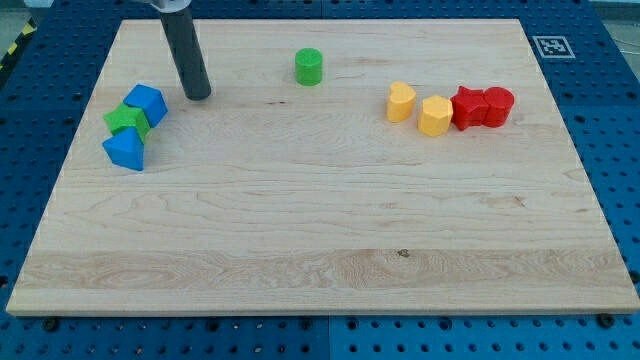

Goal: Slide the arm to the bottom of the green circle

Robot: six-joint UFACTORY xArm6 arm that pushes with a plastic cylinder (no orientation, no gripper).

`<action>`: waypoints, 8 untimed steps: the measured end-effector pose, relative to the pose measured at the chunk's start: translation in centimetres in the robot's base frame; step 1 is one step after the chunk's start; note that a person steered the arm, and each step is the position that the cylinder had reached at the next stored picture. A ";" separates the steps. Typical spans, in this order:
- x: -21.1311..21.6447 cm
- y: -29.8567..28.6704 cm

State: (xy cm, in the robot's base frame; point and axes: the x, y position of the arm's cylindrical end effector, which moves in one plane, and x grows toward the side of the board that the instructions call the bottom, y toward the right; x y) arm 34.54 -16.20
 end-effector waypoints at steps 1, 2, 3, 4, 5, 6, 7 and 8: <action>0.0 1.0; 0.0 1.3; 0.0 1.6; 0.0 2.6; 0.0 4.7; 0.0 5.1; 0.0 6.2; 0.4 8.6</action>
